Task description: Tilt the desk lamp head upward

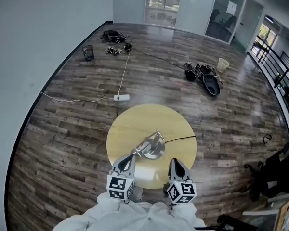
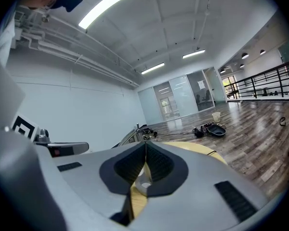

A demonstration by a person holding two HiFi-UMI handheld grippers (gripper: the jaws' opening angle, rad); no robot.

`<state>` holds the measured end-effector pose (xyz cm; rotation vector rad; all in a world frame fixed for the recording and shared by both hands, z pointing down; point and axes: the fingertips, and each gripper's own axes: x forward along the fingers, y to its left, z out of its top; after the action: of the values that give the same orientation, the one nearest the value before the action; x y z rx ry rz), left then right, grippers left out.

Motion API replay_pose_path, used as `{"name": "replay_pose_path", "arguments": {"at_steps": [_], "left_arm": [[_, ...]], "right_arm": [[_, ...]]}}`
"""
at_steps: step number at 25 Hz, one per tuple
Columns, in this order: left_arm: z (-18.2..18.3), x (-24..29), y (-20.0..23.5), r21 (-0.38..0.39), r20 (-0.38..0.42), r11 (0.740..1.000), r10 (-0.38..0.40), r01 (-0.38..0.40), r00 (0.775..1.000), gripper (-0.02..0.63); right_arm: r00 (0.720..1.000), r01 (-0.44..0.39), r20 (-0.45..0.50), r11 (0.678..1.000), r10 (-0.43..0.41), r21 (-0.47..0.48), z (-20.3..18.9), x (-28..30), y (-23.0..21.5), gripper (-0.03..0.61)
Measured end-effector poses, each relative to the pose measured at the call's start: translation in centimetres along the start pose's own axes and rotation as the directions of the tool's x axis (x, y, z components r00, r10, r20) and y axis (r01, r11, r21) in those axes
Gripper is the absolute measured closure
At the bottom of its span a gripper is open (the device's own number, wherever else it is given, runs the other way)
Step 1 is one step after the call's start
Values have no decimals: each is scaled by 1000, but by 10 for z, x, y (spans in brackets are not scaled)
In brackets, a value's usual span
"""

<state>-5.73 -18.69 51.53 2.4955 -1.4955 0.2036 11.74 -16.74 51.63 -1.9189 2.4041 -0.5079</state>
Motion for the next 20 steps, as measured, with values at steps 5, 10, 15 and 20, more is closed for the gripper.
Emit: {"name": "replay_pose_path", "arguments": {"at_steps": [5,10,15,20], "left_arm": [[1,22,22,-12,-15,999,30,-30,999,612],[-10,29,36,-37,-51,996,79,-80,996,612],[-10,39,41,-42,-56,994,101,-103,993,612],[-17,45,58,-54,-90,983,170,-175,981,612]], "right_arm": [[998,2,-56,1000,-1,13,-14,22,-8,565],[993,-10,-120,1000,12,17,-32,37,-19,565],[970,-139,-208,989,127,-44,-52,67,-29,565],[875,-395,-376,899,306,-188,-92,106,-28,486]]}}
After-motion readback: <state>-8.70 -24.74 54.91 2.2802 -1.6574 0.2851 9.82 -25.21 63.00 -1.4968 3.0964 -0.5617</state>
